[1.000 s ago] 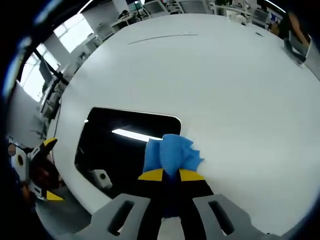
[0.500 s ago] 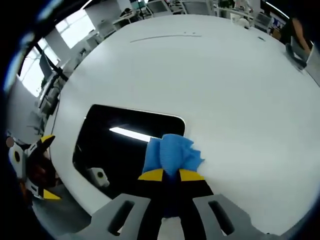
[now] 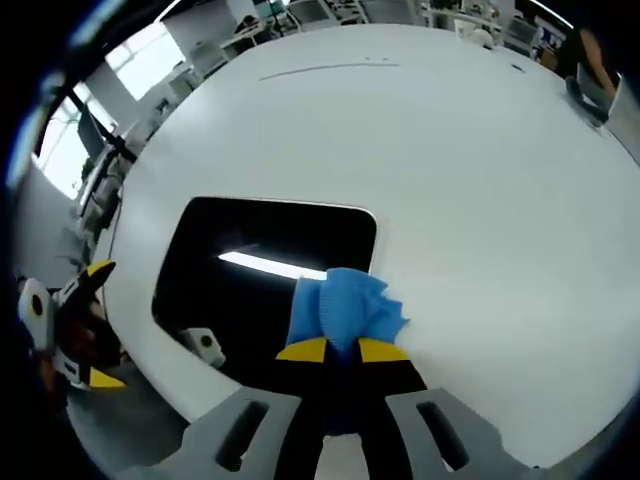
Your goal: Wipe the mirror surface with the cleaning cloth until all visible marks leave the cleaned area.
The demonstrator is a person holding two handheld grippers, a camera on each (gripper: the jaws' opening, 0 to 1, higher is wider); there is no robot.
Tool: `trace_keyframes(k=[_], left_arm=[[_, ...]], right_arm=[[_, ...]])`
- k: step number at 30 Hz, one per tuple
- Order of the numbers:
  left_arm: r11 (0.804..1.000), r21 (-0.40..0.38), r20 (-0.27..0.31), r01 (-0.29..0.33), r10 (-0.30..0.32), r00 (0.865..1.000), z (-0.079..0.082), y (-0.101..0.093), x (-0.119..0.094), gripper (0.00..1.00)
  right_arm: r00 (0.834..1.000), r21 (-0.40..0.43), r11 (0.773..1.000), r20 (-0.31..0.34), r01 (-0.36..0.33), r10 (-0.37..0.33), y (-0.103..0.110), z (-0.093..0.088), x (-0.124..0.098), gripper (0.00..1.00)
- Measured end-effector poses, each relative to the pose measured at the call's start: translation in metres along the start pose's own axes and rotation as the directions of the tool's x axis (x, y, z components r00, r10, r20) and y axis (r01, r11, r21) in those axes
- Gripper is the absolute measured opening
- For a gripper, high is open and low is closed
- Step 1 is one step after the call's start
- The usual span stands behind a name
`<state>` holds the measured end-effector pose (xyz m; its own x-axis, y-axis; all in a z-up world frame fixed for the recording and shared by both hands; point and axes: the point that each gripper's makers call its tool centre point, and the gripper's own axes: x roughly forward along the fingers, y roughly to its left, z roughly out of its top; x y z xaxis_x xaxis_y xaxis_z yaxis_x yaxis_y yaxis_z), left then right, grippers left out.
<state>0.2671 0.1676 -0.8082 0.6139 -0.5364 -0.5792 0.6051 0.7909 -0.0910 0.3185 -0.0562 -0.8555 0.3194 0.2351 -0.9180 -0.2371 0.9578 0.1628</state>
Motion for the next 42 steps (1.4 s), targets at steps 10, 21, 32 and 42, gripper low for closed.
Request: trace_keyframes(k=[10, 21, 32, 42], left_arm=[[1.0, -0.007, 0.003, 0.0, 0.0, 1.0, 0.0, 0.0, 0.001, 0.99], [1.0, -0.002, 0.002, 0.002, -0.002, 1.0, 0.0, 0.0, 0.001, 0.99], [1.0, 0.009, -0.001, 0.008, -0.008, 1.0, 0.0, -0.001, 0.001, 0.99], [1.0, 0.009, 0.0, 0.007, -0.007, 1.0, 0.0, -0.001, 0.001, 0.99]], right_arm=[[1.0, -0.006, 1.0, 0.0, 0.006, -0.006, 0.002, -0.01, -0.005, 0.04], [1.0, 0.041, 0.999, -0.017, 0.001, 0.0, 0.007, -0.026, -0.011, 0.04], [1.0, 0.006, 1.0, -0.013, 0.024, -0.024, 0.014, -0.03, -0.011, 0.04], [1.0, 0.032, 0.999, -0.004, 0.021, -0.021, 0.014, -0.03, -0.011, 0.04]])
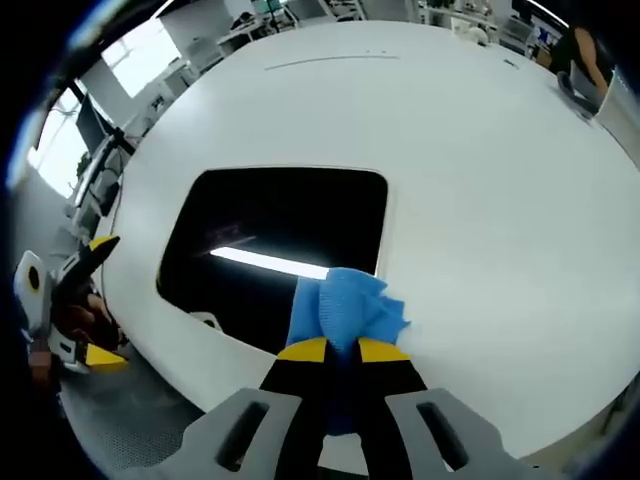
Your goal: Wipe the mirror surface with the cleaning cloth until all visible marks leave the cleaned area.
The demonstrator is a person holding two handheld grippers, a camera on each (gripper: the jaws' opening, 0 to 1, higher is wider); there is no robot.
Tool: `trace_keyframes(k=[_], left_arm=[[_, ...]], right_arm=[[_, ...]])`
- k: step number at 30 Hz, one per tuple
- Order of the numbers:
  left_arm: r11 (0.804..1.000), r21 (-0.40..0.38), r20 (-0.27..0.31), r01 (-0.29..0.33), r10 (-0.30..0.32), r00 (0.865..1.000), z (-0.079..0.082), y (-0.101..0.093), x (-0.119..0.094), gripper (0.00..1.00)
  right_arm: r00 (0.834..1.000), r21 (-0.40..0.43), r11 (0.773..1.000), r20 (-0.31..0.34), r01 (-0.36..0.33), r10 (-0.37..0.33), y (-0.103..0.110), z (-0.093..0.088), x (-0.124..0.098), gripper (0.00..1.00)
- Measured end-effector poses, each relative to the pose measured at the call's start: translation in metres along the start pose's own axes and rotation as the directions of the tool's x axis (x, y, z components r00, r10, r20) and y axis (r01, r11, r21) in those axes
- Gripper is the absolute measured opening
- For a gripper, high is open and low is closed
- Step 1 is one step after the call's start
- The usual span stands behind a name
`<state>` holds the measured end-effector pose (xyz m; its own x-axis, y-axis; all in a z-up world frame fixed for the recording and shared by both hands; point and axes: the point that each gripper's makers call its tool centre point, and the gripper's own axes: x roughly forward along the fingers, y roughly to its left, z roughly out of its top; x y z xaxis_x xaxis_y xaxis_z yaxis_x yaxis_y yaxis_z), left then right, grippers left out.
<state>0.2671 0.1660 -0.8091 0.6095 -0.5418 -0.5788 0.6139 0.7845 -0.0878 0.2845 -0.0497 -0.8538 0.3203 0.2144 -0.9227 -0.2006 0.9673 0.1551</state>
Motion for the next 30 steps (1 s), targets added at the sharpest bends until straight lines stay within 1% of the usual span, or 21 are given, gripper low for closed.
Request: trace_keyframes(k=[4, 6, 9, 13, 18, 23, 30], left_arm=[[1.0, 0.01, -0.007, -0.001, 0.001, 1.0, -0.001, -0.001, 0.0, 0.99], [1.0, 0.016, -0.002, 0.002, -0.002, 1.0, 0.0, -0.002, 0.0, 0.99], [1.0, 0.004, -0.001, 0.0, 0.0, 1.0, 0.0, 0.0, 0.0, 0.99], [1.0, 0.017, -0.005, 0.006, -0.006, 1.0, 0.0, -0.002, 0.001, 0.99], [1.0, 0.007, -0.001, 0.007, -0.007, 1.0, -0.001, -0.001, 0.0, 0.99], [1.0, 0.014, -0.001, 0.009, -0.009, 1.0, -0.001, -0.002, 0.0, 0.99], [1.0, 0.0, 0.004, 0.0, 0.0, 1.0, 0.0, -0.001, -0.001, 0.99]], right_arm=[[1.0, -0.001, 1.0, -0.001, -0.008, 0.008, 0.006, 0.0, 0.001, 0.04], [1.0, 0.002, 1.0, 0.005, -0.014, 0.013, 0.01, 0.001, 0.002, 0.04], [1.0, 0.0, 1.0, 0.01, -0.018, 0.018, 0.014, 0.001, 0.002, 0.04], [0.999, 0.006, 1.0, 0.029, -0.022, 0.022, 0.019, 0.002, 0.004, 0.04], [0.999, 0.009, 0.999, 0.043, -0.032, 0.031, 0.029, 0.003, 0.006, 0.04], [0.998, 0.003, 0.999, 0.045, -0.041, 0.041, 0.035, 0.004, 0.007, 0.04], [0.998, 0.012, 0.999, 0.041, -0.052, 0.051, 0.044, 0.006, 0.01, 0.04]])
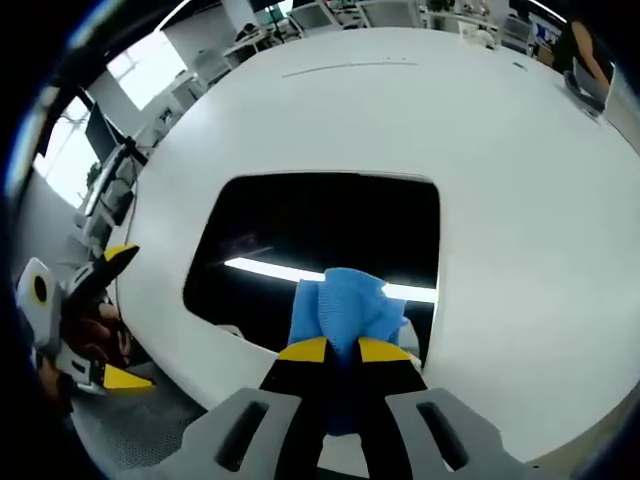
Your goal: Wipe the mirror surface with the cleaning cloth until all visible marks leave the cleaned area.
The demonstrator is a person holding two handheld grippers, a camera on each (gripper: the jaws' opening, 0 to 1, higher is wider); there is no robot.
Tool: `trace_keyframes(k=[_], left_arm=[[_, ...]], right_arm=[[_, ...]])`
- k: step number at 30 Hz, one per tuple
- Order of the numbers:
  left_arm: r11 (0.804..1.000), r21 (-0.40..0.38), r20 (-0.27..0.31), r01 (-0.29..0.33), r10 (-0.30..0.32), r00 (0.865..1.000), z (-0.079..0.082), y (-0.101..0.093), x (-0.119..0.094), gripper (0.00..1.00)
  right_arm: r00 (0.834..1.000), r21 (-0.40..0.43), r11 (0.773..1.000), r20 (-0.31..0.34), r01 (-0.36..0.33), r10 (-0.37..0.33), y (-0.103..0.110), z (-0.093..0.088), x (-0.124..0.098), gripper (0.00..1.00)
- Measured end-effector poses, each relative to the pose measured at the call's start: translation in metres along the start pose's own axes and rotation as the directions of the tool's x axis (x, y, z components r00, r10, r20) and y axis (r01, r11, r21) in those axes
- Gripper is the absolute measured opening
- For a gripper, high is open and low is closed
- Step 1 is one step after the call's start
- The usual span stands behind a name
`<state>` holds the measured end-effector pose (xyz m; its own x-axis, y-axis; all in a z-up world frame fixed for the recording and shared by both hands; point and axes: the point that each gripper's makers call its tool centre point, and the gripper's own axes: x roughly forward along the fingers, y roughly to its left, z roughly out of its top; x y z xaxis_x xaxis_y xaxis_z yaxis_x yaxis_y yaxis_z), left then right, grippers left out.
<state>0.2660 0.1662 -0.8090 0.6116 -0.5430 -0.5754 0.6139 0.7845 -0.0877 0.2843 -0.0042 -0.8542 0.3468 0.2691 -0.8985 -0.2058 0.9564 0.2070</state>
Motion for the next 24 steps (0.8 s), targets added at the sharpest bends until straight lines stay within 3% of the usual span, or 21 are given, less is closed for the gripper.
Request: trace_keyframes(k=[24], left_arm=[[1.0, 0.016, 0.001, 0.016, -0.016, 1.0, 0.001, -0.003, 0.002, 0.99]], right_arm=[[0.999, -0.024, 0.999, -0.013, -0.033, 0.033, 0.044, 0.005, 0.012, 0.04]])
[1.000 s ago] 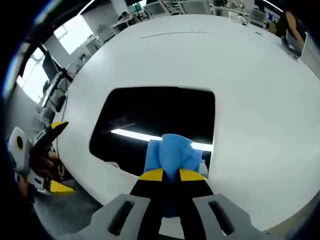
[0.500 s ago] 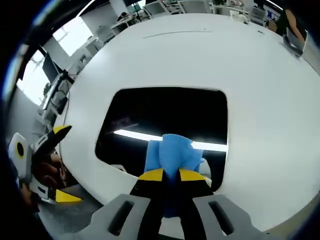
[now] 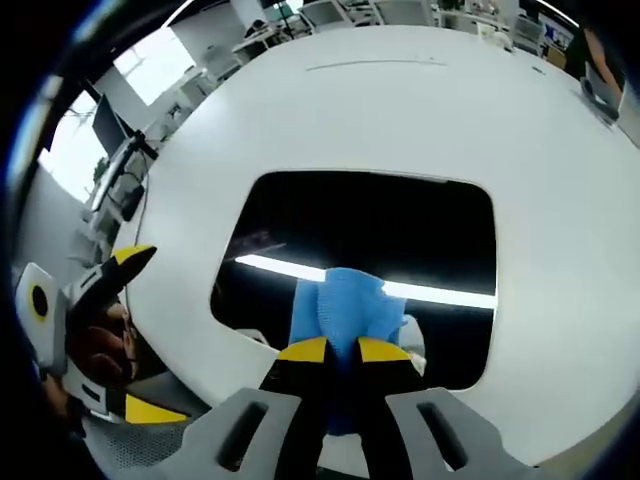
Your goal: Wipe the mirror surface with the cleaning cloth until all visible marks leave the cleaned area.
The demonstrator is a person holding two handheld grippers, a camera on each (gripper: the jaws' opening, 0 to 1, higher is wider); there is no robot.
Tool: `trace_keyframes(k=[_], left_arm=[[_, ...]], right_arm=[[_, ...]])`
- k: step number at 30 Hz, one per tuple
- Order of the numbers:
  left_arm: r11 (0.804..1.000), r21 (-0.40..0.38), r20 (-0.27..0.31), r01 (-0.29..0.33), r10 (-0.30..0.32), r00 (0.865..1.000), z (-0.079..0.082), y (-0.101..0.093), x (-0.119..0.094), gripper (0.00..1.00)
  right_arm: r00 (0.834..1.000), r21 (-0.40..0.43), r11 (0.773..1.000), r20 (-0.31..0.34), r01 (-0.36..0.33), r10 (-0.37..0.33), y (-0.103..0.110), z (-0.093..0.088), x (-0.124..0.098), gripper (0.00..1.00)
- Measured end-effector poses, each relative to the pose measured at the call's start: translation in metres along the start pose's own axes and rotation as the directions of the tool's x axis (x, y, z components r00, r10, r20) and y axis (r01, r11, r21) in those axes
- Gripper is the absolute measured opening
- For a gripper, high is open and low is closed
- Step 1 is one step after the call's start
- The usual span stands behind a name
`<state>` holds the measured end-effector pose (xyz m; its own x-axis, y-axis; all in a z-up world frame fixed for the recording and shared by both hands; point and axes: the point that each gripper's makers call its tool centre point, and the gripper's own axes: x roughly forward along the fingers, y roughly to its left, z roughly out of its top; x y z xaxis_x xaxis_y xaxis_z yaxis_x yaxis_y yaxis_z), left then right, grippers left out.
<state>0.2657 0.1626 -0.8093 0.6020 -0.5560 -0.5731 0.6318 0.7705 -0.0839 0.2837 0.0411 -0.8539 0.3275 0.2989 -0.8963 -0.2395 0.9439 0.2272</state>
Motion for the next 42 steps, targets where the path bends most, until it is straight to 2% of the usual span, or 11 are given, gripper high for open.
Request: trace_keyframes(k=[18, 33, 42], left_arm=[[1.0, 0.017, -0.015, 0.003, -0.002, 1.0, -0.003, -0.001, 0.001, 0.99], [1.0, 0.007, 0.011, 0.005, -0.005, 1.0, 0.003, -0.002, -0.001, 0.99], [1.0, -0.023, 0.029, -0.014, 0.015, 0.999, 0.009, 0.004, -0.006, 0.99]], right_arm=[[1.0, -0.036, 0.999, -0.006, -0.024, 0.024, 0.027, 0.003, 0.008, 0.04], [0.998, -0.076, 0.995, -0.014, -0.06, 0.059, 0.055, 0.006, 0.016, 0.05], [0.998, -0.106, 0.992, -0.011, -0.062, 0.061, 0.062, 0.008, 0.019, 0.04]])
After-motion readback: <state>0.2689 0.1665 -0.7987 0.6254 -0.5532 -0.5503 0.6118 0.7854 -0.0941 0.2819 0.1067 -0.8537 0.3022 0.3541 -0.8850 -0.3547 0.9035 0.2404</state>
